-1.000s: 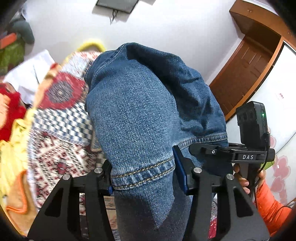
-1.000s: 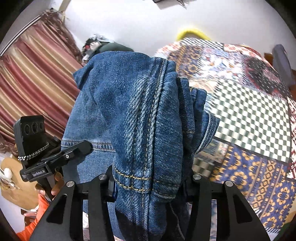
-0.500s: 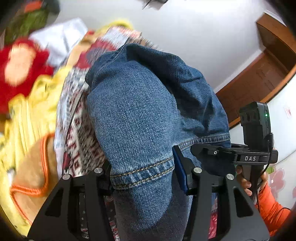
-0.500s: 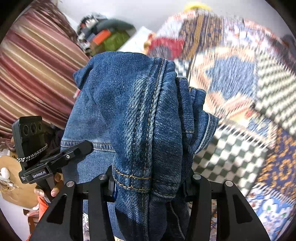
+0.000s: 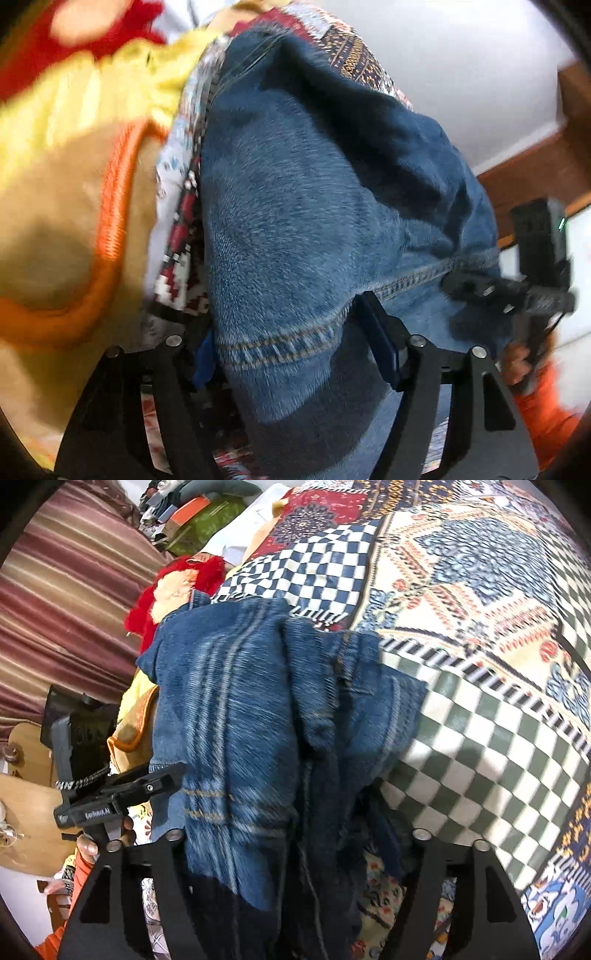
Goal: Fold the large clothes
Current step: 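Lower the folded jacket onto the quilt and open the right tool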
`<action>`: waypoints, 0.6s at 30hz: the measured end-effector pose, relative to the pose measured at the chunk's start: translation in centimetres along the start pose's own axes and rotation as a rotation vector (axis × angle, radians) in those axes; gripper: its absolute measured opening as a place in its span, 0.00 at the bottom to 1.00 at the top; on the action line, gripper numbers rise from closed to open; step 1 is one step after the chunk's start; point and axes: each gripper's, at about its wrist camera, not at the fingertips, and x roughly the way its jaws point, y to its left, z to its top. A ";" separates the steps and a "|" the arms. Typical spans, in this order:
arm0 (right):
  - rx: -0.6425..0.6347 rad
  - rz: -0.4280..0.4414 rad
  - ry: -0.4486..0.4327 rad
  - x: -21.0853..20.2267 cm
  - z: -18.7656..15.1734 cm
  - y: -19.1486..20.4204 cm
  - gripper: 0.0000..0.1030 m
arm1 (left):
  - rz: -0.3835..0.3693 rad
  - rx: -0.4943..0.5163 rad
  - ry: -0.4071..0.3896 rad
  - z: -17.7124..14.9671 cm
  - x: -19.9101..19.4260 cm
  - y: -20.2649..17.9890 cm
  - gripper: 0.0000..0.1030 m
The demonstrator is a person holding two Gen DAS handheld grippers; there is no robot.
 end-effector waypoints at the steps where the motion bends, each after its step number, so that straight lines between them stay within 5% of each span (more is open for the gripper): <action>1: 0.012 0.007 0.000 -0.4 -0.1 -0.4 0.72 | 0.058 0.053 -0.012 -0.2 -0.6 -1.0 0.67; 5: 0.020 0.007 -0.006 -3.0 -0.2 -1.2 0.72 | 0.276 0.254 -0.079 -1.0 -2.9 -4.7 0.67; 8: -0.044 -0.036 -0.047 -5.2 -0.2 -0.2 0.72 | 0.322 0.307 -0.131 -0.5 -4.2 -5.9 0.68; 18: -0.248 -0.147 -0.236 -6.4 2.8 5.4 0.72 | 0.385 0.176 -0.218 6.9 -3.0 -4.1 0.68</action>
